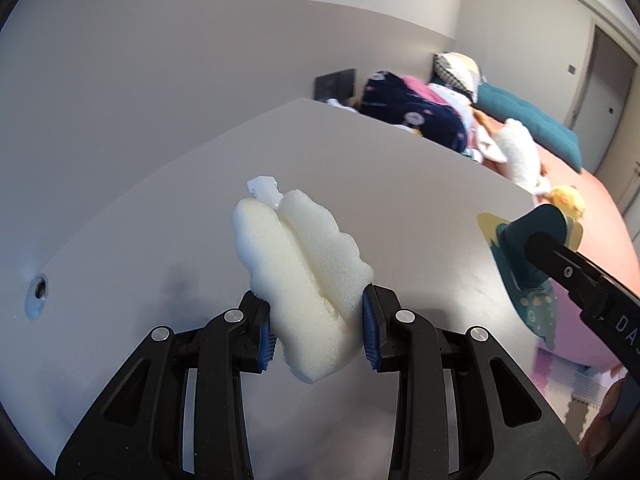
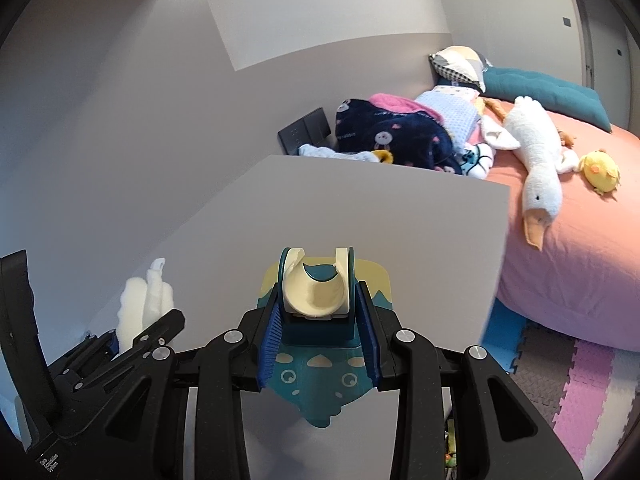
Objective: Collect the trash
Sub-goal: 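Carry the white foam and teal toy over the bin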
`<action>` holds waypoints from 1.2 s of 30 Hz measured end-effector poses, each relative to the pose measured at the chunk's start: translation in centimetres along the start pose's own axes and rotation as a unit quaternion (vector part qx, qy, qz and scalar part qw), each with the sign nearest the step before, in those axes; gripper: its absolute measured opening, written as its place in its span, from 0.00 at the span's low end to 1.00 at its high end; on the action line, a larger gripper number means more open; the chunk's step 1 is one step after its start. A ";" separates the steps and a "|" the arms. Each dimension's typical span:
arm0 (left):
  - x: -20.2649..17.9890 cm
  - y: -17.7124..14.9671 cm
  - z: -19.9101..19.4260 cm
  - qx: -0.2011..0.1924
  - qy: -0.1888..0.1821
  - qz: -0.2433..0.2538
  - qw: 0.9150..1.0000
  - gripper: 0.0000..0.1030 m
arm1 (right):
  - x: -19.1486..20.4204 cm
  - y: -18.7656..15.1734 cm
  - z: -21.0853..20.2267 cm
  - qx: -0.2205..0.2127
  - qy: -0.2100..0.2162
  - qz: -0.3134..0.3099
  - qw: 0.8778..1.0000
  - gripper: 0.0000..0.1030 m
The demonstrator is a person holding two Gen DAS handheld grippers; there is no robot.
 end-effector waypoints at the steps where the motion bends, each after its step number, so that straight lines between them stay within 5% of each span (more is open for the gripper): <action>1: -0.3 -0.1 -0.2 -0.001 -0.001 0.001 1.000 0.32 | -0.3 -0.2 -0.6 -0.003 -0.001 0.001 1.000 0.35; 36: -11.1 -5.8 -3.9 0.004 -0.053 0.091 0.994 0.32 | -9.1 -6.8 -9.9 -0.038 -0.046 0.055 0.997 0.35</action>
Point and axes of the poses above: each gripper's, at about its wrist camera, not at the fingertips, and z roughly the way its jaws point, x to its left, y to its top, the point moved 4 cm from there along z, roughly the way its jaws point, and after that the axes turned 10 degrees about x, right-handed, at the moved point
